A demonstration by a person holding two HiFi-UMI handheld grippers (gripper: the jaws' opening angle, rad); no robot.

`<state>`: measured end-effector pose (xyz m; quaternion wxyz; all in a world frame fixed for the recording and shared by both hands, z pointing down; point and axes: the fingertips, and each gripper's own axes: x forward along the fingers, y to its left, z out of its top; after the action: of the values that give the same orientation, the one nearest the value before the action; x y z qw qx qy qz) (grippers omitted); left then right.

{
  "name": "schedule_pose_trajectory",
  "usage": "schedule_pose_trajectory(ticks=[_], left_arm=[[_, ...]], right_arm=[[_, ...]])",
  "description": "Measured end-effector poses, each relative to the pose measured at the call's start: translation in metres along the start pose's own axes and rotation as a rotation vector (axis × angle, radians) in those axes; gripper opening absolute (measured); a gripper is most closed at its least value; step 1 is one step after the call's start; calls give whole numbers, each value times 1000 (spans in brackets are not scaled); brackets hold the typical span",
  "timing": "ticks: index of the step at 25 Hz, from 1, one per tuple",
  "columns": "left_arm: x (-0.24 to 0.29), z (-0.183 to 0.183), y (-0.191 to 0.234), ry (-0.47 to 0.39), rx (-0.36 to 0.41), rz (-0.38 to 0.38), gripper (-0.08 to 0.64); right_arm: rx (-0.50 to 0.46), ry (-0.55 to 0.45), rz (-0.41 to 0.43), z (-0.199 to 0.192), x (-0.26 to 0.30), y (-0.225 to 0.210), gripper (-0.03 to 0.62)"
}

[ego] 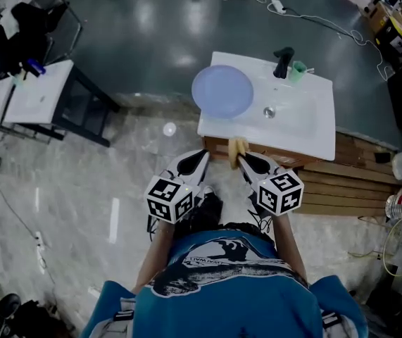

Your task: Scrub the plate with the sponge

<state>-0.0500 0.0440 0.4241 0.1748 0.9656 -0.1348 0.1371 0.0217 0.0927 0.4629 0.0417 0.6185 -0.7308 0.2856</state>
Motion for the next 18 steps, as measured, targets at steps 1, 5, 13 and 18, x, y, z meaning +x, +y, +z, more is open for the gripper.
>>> schedule_pose_trajectory(ticks=[1, 5, 13, 18], left_arm=[[6, 3, 7, 3, 2, -1, 14], [24, 9, 25, 10, -10, 5, 14], [47, 6, 41, 23, -70, 44, 14], [67, 9, 60, -12, -133, 128, 28]], right_arm=[[-1, -1, -6, 5, 6, -5, 32], [1, -1, -27, 19, 16, -21, 32], [-21, 29, -16, 44, 31, -54, 32], [-81, 77, 46, 65, 58, -87, 32]])
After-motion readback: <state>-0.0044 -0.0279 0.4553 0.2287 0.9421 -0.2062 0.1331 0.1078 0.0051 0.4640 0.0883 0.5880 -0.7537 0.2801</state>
